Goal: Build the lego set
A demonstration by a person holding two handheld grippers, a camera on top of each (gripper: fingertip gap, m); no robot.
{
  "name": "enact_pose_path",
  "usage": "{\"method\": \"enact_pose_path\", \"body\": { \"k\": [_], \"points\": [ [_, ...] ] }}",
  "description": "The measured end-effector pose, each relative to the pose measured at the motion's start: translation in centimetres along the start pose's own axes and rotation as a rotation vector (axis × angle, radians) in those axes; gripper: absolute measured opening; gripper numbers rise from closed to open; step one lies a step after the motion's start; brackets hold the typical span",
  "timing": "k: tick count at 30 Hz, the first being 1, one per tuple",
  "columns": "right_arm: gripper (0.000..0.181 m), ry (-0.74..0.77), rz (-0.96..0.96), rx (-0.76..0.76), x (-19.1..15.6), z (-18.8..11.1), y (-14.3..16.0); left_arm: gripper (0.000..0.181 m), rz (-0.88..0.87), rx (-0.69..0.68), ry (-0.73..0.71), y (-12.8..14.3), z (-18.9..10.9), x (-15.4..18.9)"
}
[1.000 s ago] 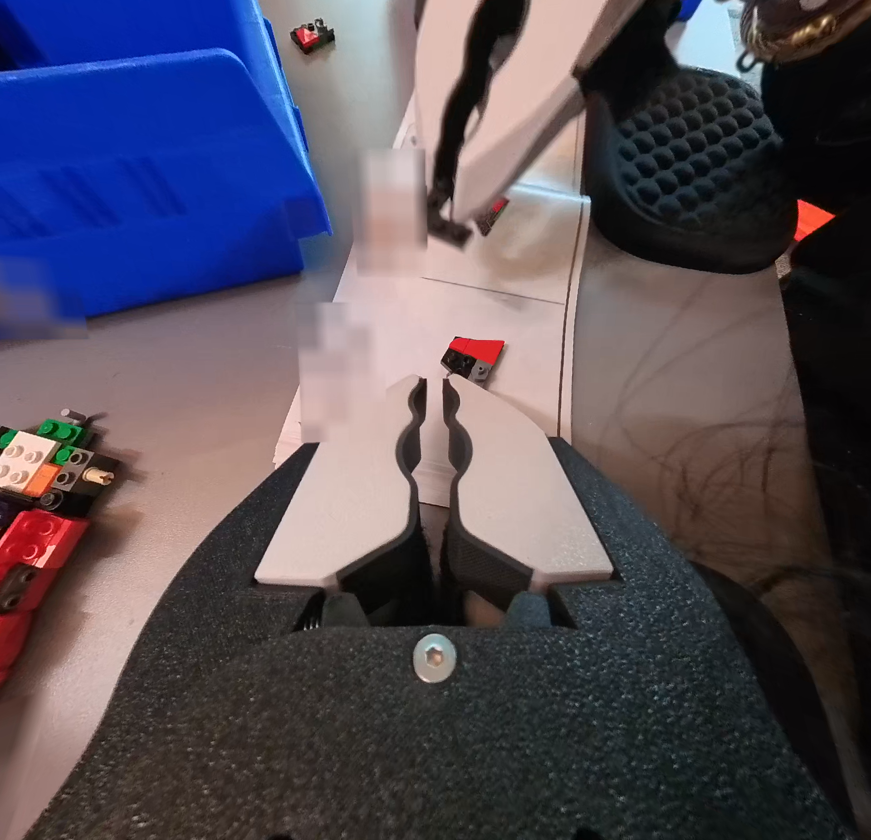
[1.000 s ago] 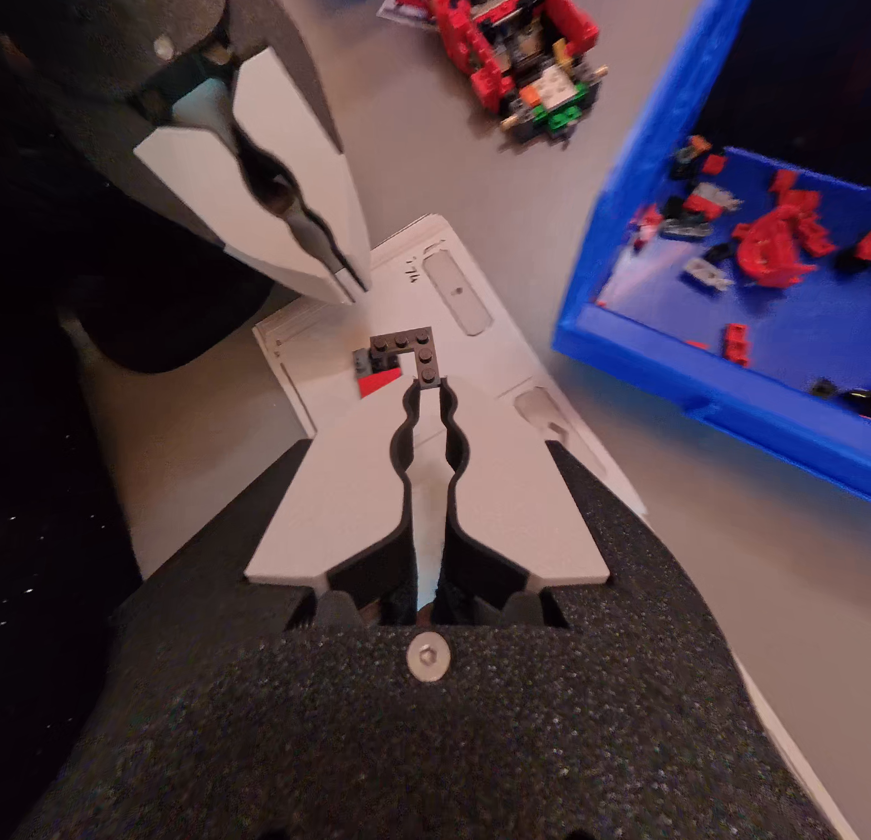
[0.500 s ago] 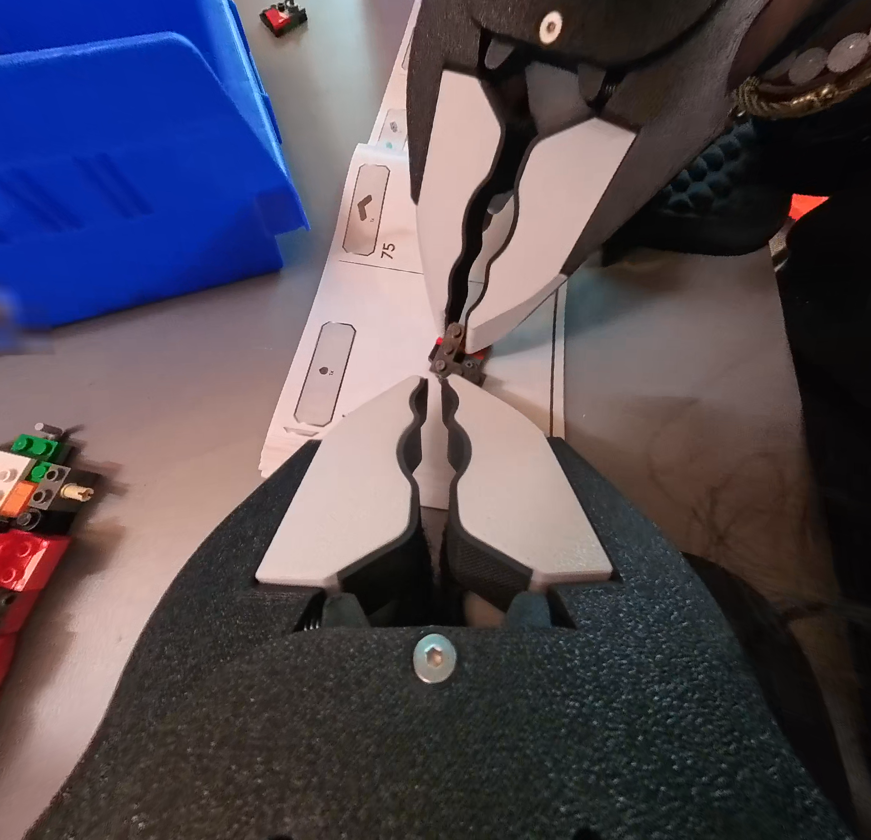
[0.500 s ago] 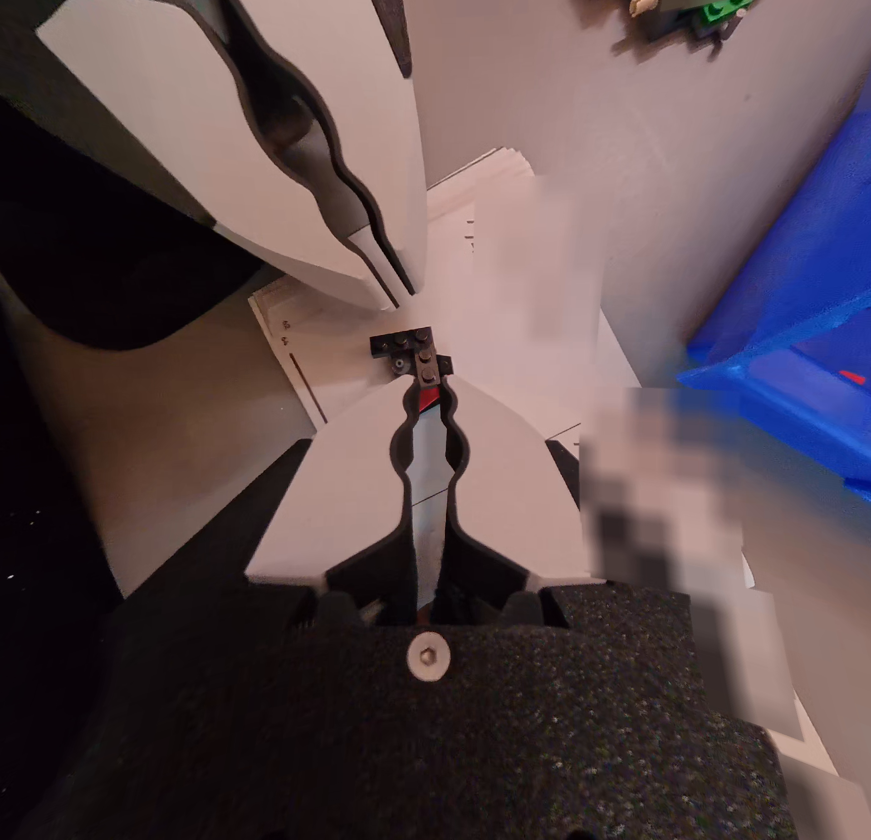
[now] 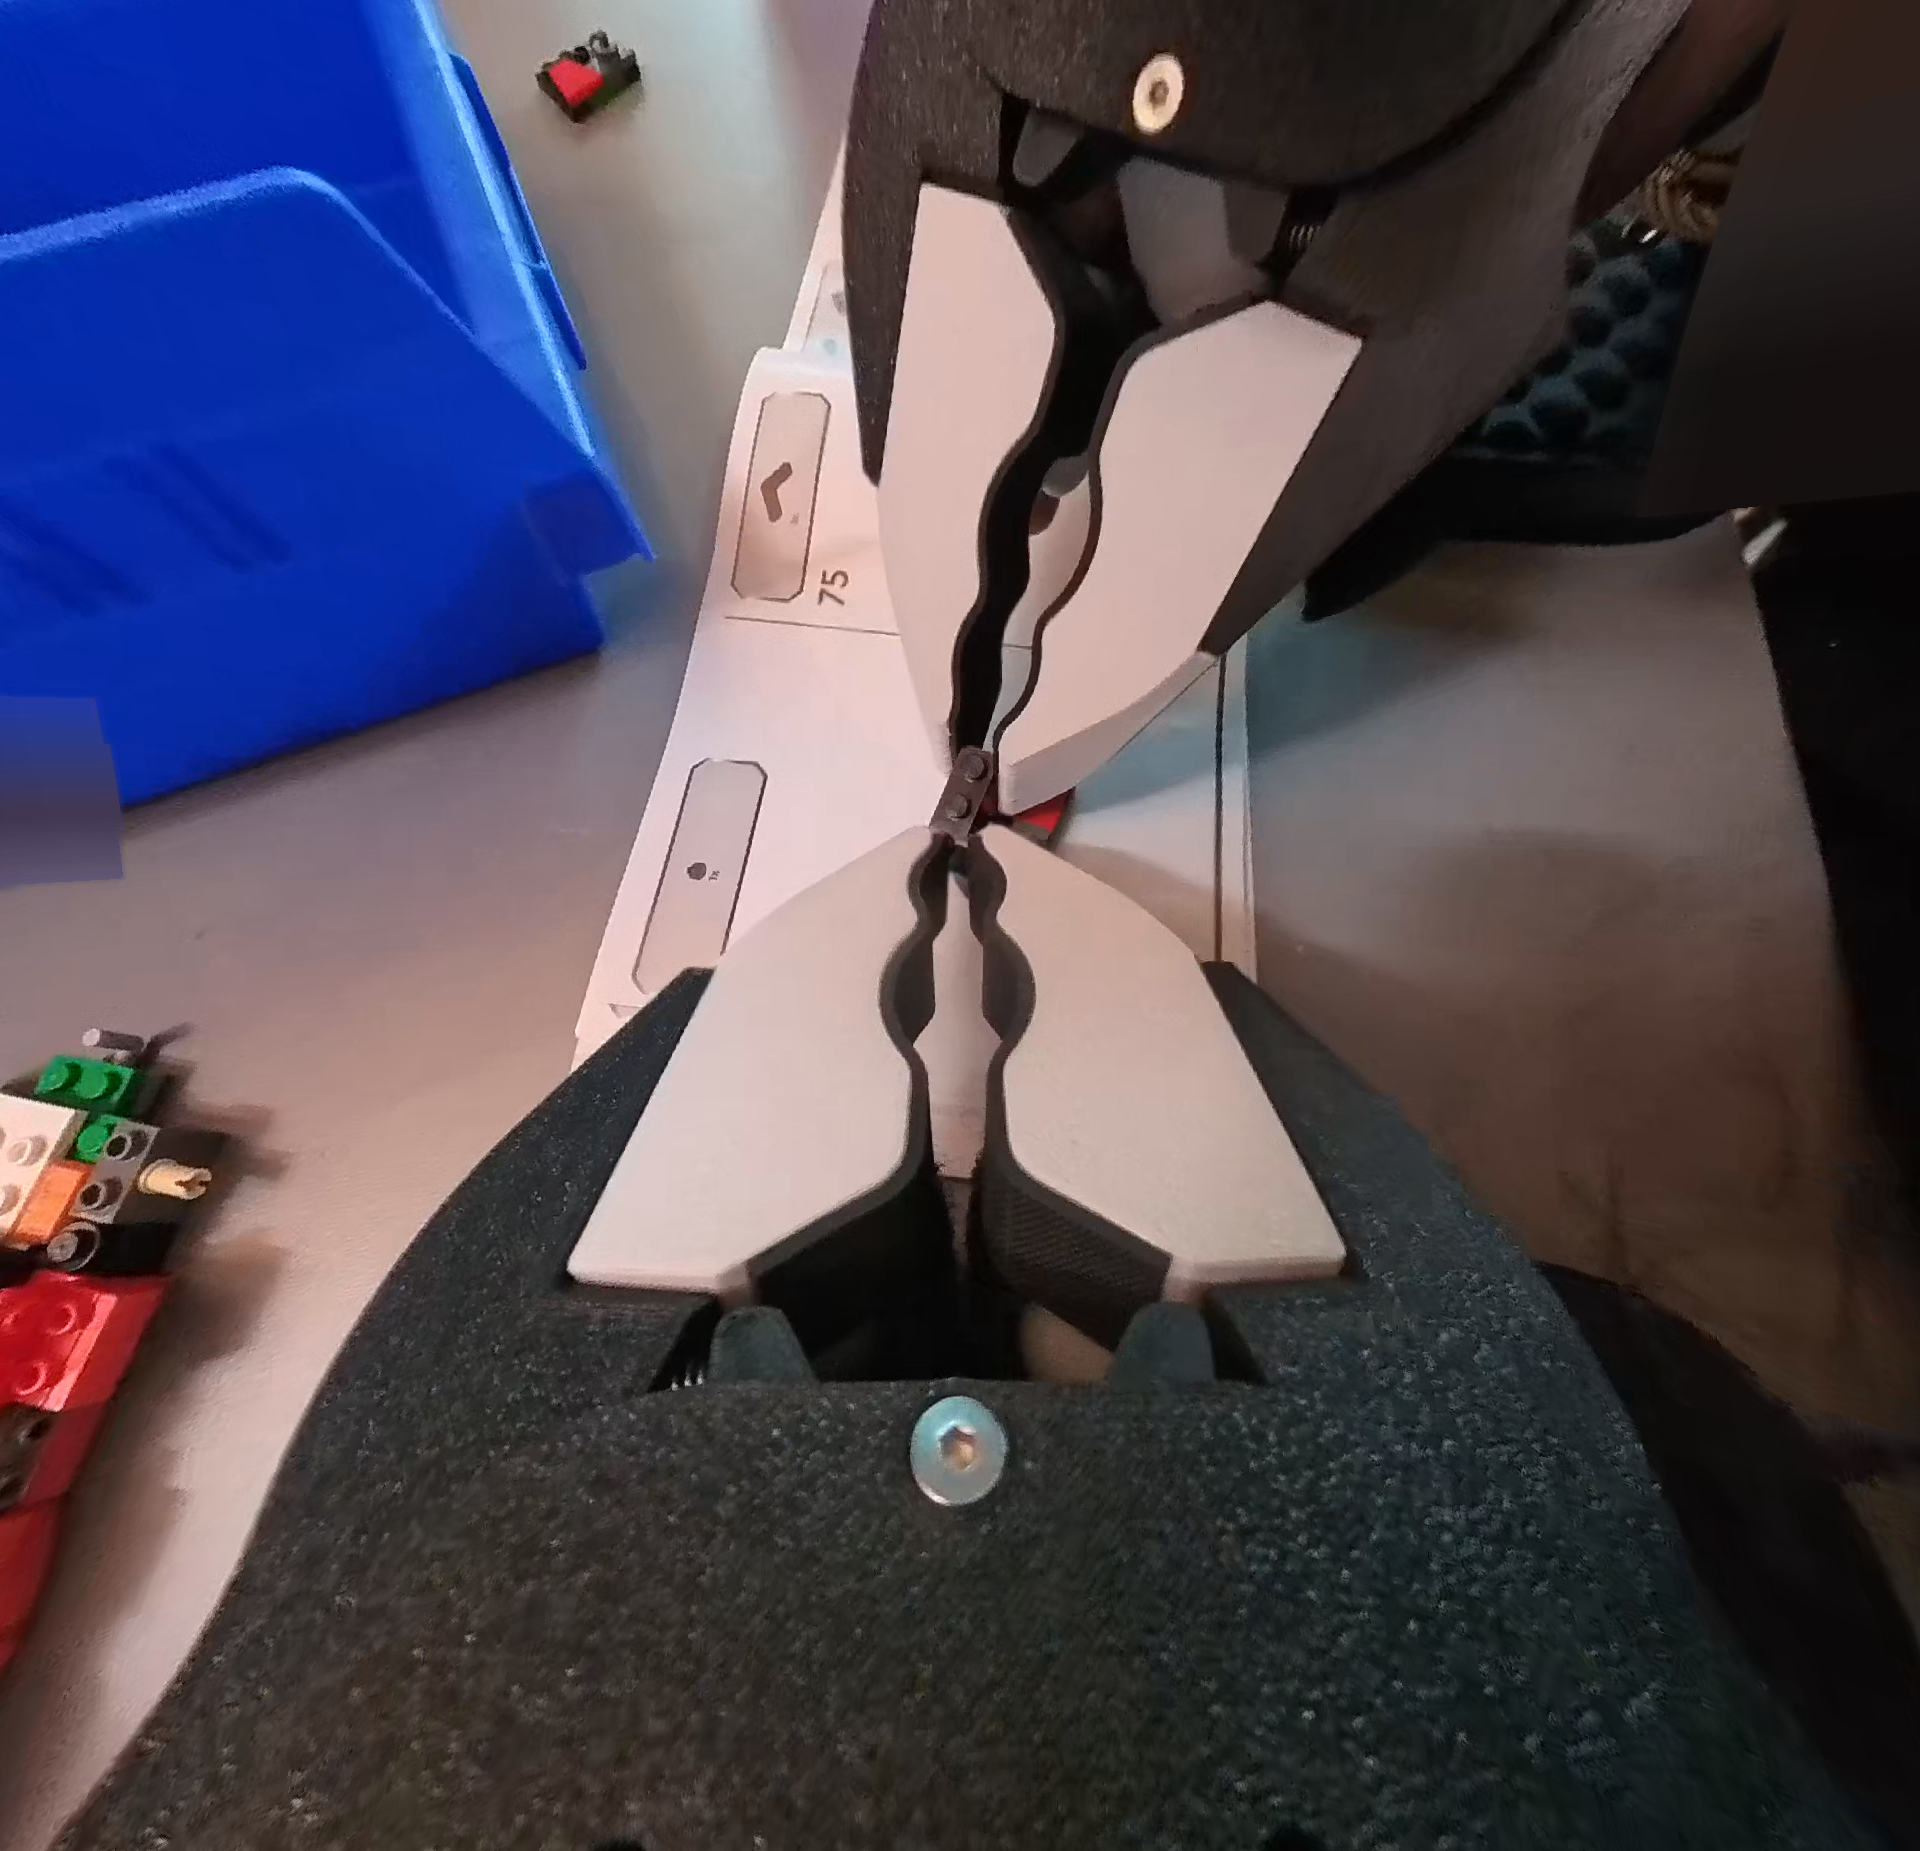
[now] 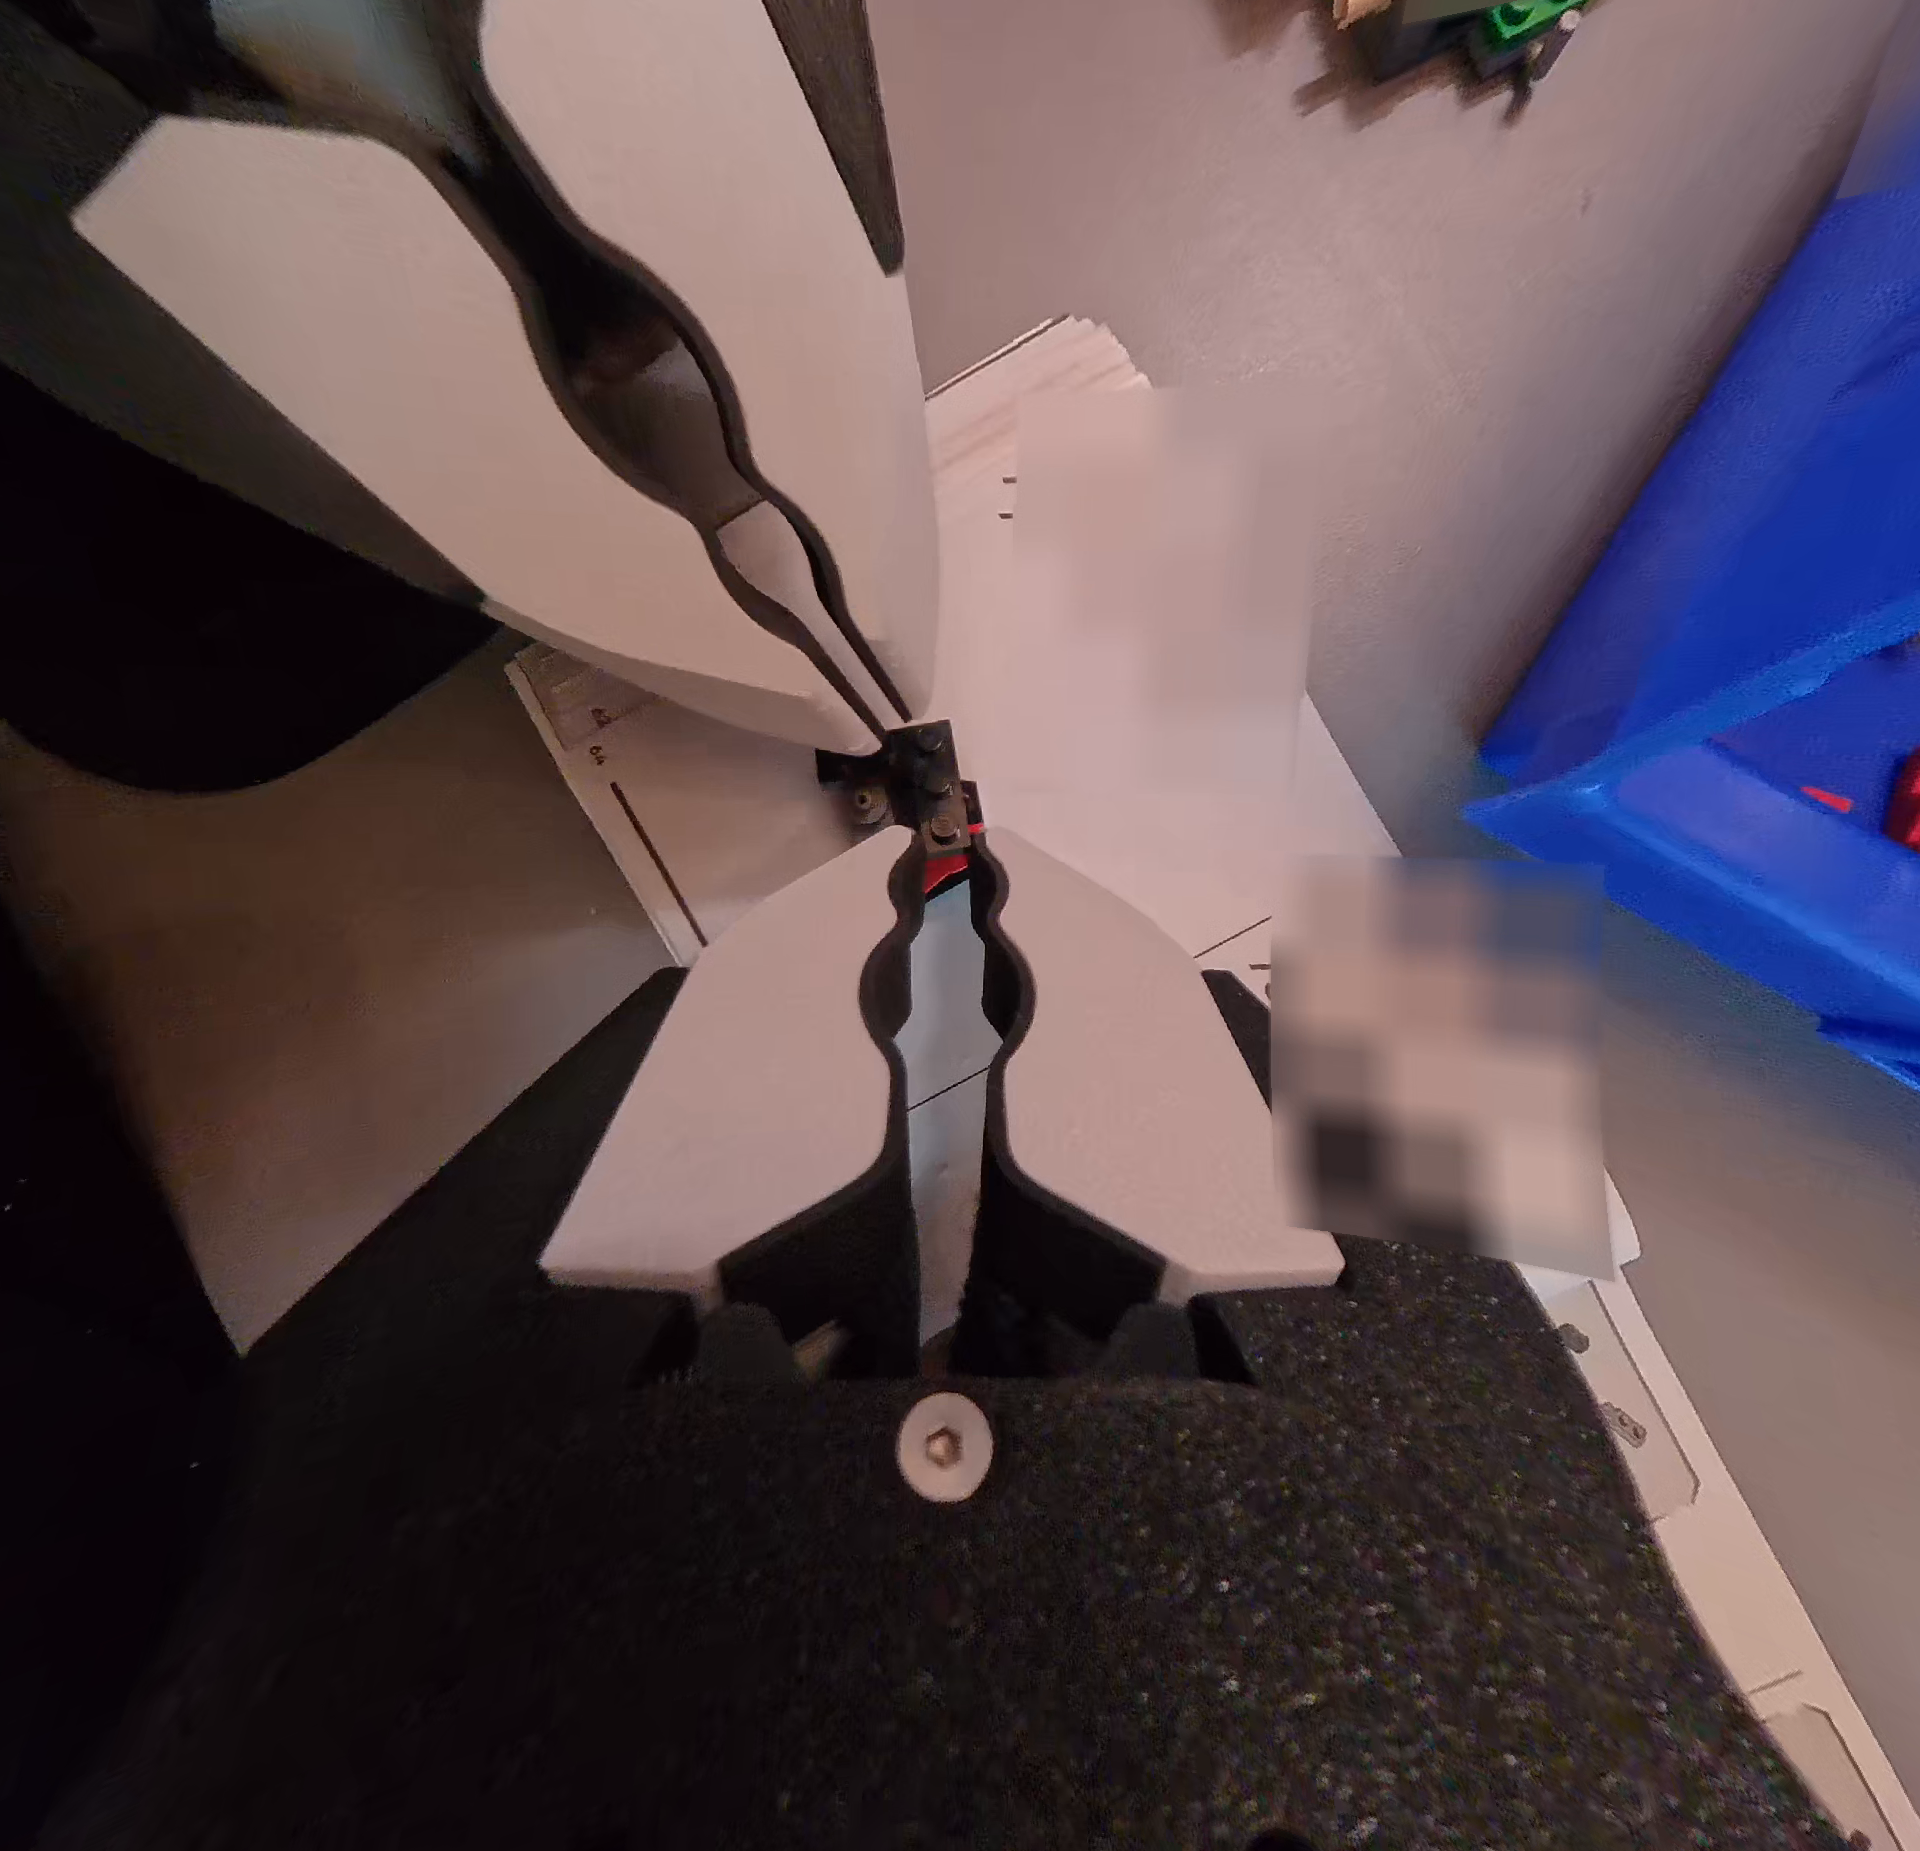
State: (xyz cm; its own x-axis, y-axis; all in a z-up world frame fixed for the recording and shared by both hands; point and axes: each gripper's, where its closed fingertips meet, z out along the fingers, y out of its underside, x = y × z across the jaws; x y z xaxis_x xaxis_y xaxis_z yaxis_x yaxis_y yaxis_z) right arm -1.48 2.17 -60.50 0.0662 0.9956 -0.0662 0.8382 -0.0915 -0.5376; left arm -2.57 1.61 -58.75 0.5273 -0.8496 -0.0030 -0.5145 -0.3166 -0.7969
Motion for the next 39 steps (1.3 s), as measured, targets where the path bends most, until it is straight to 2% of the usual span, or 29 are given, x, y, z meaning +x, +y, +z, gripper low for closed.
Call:
{"method": "enact_pose_path", "body": {
  "k": [8, 15, 19, 22, 24, 29, 32, 39],
  "points": [
    [0.008, 0.028, 0.001, -0.002, 0.1, 0.0, 0.0, 0.001, 0.029, -0.055, -0.021, 0.7, 0.6, -0.1],
    [0.023, -0.071, 0.034, 0.024, -0.2, -1.1, 0.1, 0.001, 0.077, -0.124, -0.049, 1.6, 1.0, -0.2],
    [0.016, -0.091, 0.036, 0.046, 0.3, -1.9, 0.2, 0.001, 0.061, -0.099, -0.059, 1.1, 0.5, -0.5],
    [0.0, -0.127, -0.01, 0.123, 0.2, -2.5, -1.1, 0.002, 0.054, -0.094, -0.066, 1.2, 0.2, -0.6],
    [0.0, -0.151, -0.061, 0.156, 0.1, -2.3, -1.9, 0.002, 0.055, -0.088, -0.055, 1.1, 0.2, -0.3],
    [0.0, -0.161, -0.15, 0.081, 1.0, -0.7, -1.8, 0.016, 0.064, -0.088, 0.022, 1.3, 0.1, 1.3],
    [0.0, -0.175, -0.145, 0.023, 1.3, -0.2, -1.3, 0.023, 0.077, -0.094, -0.008, 1.4, 0.2, 1.1],
    [0.001, -0.269, -0.12, 0.017, 0.5, 0.2, -1.2, 0.022, 0.074, -0.115, 0.003, 1.7, 0.6, 1.0]
  ]
}}
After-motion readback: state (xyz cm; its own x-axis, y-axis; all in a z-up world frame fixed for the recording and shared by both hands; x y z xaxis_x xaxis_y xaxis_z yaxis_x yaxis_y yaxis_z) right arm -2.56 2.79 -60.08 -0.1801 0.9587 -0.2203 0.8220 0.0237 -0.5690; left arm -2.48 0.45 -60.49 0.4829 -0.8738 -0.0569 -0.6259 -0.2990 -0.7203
